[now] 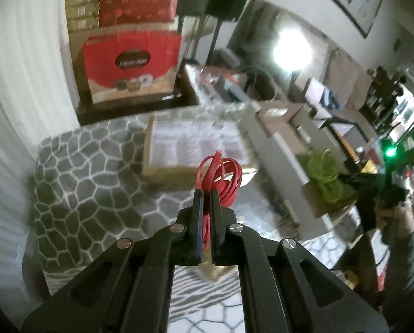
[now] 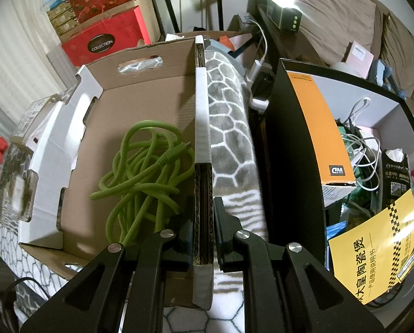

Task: Organize objects
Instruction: 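Carry the red cable with the left gripper into the box and release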

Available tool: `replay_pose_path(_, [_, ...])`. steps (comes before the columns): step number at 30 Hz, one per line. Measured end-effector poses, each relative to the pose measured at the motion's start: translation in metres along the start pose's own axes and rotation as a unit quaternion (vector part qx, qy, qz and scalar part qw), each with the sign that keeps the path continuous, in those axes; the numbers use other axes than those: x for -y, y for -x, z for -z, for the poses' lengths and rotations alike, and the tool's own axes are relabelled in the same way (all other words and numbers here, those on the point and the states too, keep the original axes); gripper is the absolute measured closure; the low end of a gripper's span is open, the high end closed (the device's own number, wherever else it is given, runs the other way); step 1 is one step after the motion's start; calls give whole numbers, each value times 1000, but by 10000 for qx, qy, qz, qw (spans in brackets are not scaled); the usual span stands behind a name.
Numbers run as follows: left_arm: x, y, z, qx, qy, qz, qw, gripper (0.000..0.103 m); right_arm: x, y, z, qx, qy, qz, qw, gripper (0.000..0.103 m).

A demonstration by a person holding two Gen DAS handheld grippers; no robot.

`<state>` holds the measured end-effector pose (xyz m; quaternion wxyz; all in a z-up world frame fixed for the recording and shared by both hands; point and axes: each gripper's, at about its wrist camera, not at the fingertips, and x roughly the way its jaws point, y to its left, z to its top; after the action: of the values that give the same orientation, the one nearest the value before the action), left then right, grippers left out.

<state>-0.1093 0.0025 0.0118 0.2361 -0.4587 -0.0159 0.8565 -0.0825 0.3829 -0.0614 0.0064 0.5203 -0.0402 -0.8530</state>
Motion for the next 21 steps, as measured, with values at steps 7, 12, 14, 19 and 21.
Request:
replay_pose_path(7, [66, 3, -19, 39, -381, 575, 9976, 99, 1, 0, 0, 0, -6, -3, 10000, 91])
replay_pose_path(12, [121, -27, -26, -266, -769, 818, 9933, 99, 1, 0, -1, -10, -3, -10, 10000, 91])
replay_pose_path(14, [140, -43, -27, -472, -969, 957, 9896, 99, 1, 0, -1, -15, 1, -5, 10000, 91])
replay_pose_path(19, [175, -73, -21, -896, -1514, 1099, 9782, 99, 1, 0, -1, -22, 5, -4, 10000, 91])
replay_pose_path(21, [186, -80, -16, -1021, -1792, 1055, 9728, 99, 1, 0, -1, -21, 5, -4, 10000, 91])
